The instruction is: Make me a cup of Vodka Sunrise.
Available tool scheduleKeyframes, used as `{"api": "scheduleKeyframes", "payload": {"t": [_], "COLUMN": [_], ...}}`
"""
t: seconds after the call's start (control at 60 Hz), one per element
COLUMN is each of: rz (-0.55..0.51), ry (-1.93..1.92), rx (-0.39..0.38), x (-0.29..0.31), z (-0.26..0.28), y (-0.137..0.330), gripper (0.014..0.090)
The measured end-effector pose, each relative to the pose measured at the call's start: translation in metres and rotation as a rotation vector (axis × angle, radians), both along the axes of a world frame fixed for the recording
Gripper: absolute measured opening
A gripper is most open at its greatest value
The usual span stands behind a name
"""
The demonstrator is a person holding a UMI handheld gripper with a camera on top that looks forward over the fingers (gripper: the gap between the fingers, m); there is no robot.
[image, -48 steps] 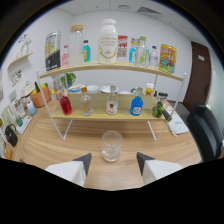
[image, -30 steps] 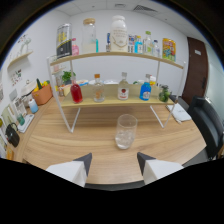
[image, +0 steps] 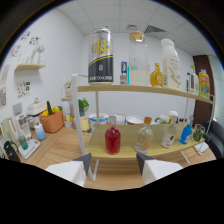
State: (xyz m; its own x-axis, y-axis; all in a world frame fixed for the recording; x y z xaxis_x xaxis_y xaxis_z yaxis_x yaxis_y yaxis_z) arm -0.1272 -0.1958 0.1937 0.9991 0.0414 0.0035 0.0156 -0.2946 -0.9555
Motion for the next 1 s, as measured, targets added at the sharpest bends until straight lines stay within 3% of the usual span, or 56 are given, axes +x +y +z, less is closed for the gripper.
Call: {"api": "scheduleKeyframes", "payload": {"t": [0.167, 0.433, 0.717, 1.0], "rz": [-0.004, -0.056, -0.001, 0.019], "ry": [-0.003, -0.046, -0.028, -0.006], "rx": [0.044, 0.06, 0.051, 0.08], "x": [-0.005, -0.001, -0.004, 0.023], "z": [0.007, 0.003, 0.006, 0.021], "y": [0.054, 0.088, 0.079, 0.013], "gripper": [0.0756, 0.0364, 0.0343, 0.0344]}}
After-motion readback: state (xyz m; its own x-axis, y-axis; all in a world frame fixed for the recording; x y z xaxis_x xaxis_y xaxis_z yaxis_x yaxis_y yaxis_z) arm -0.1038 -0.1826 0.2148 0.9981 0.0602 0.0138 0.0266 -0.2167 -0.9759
